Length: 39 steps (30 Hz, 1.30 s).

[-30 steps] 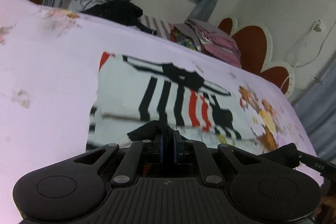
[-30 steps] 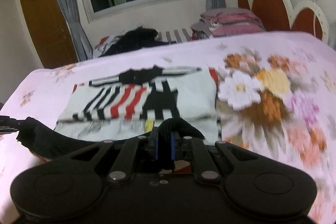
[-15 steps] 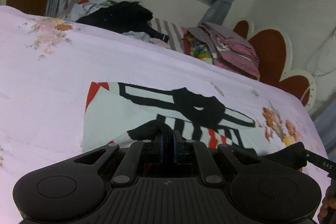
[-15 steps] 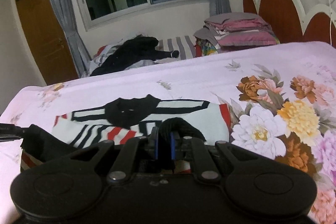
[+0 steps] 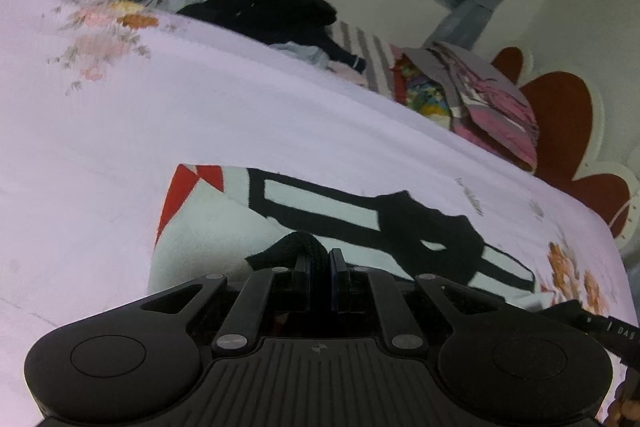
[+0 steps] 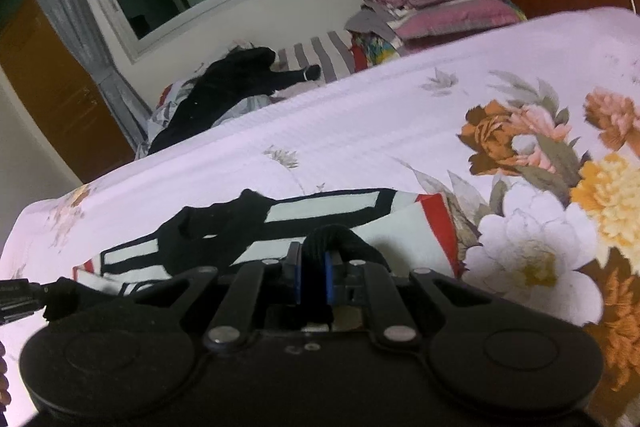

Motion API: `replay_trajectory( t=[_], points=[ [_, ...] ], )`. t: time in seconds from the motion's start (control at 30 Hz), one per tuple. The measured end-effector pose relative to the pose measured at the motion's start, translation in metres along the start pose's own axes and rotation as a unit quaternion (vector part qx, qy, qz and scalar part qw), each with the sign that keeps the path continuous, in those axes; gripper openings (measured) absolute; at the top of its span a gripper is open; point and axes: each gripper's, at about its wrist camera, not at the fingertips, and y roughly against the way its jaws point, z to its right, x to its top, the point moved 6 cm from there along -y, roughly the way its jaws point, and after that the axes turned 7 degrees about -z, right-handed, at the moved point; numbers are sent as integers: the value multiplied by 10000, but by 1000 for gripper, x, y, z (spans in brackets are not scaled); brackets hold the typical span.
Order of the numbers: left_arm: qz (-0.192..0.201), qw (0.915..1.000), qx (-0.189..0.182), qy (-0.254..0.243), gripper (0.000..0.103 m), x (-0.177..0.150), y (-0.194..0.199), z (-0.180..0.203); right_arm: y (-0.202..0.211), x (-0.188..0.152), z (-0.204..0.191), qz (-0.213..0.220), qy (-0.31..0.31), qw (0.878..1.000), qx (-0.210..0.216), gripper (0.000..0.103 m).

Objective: Fold small clothes

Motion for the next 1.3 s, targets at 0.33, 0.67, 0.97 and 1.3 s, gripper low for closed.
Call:
replay_trajectory(
  t=[0.33, 0.67, 0.97, 1.3],
  points=[
    [-12, 9990, 302, 332, 25, 23, -27, -12, -38, 10, 21, -230, -583, 9980, 109, 18],
    [306, 9979, 433, -384, 68, 29, -16, -11, -16, 34, 23, 321, -57, 9995, 9, 55],
    [271, 9957, 267, -849, 68, 18, -17, 7, -42, 13, 23, -209, 431, 9988, -29, 56],
    [119, 9938, 284, -1065, 68, 9, -11, 1, -55, 9, 12, -417, 888, 9952, -34, 40]
  ],
)
